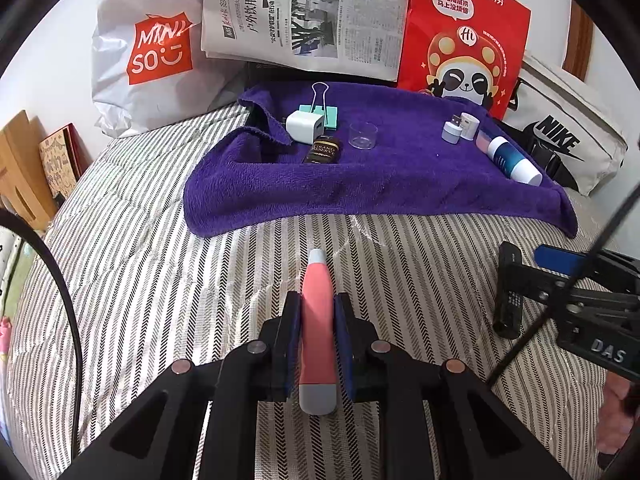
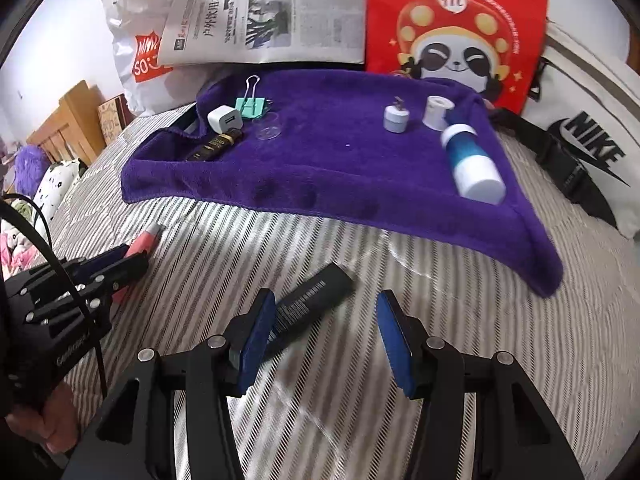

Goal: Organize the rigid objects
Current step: 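Grasp the black stick with the right gripper and lift it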

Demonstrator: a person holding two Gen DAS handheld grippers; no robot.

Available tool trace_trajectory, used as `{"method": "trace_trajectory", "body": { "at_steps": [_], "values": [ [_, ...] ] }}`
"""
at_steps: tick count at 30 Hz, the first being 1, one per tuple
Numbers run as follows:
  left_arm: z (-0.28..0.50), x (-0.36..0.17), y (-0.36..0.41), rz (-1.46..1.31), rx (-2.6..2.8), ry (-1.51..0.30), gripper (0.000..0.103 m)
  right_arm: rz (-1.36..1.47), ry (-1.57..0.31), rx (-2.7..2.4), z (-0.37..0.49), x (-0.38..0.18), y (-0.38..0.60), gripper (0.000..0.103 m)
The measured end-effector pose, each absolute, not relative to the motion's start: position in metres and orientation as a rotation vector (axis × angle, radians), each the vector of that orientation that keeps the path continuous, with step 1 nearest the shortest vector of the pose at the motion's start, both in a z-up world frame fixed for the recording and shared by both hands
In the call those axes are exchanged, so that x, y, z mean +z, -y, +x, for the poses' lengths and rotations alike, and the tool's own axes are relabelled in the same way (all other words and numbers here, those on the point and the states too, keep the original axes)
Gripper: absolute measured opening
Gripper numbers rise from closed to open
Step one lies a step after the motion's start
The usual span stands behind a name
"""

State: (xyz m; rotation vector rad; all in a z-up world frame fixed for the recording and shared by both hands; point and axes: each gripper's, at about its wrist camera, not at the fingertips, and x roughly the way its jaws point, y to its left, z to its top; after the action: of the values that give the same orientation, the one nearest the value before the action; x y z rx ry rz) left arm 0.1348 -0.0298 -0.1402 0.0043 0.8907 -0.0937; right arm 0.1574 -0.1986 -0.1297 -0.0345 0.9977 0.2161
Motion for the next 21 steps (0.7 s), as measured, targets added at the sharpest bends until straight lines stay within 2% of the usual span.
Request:
{"method": "trace_trajectory", "body": {
  "at_steps": [6,17,19,21],
  "values": [
    [0.135,-0.140,0.030,0.005,-0.093,-0.891,0.017,-0.116,-1.010,0.236,0.154,-0.132,0.194,0.050],
    [0.135,-0.140,0.032,0.001,-0.099,-0.890,0.017,-0.107,-1.035,0.203,0.134,-0.136,0.246,0.049],
    [0.135,-0.140,0.032,0.002,-0.098,-0.890,0.017,-0.110,-1.005,0.228,0.134,-0.137,0.242,0.044],
    [0.135,-0.140,0.032,0.002,-0.098,-0.890,0.017,-0.118,-0.978,0.255,0.135,-0.137,0.237,0.031]
  ]
}}
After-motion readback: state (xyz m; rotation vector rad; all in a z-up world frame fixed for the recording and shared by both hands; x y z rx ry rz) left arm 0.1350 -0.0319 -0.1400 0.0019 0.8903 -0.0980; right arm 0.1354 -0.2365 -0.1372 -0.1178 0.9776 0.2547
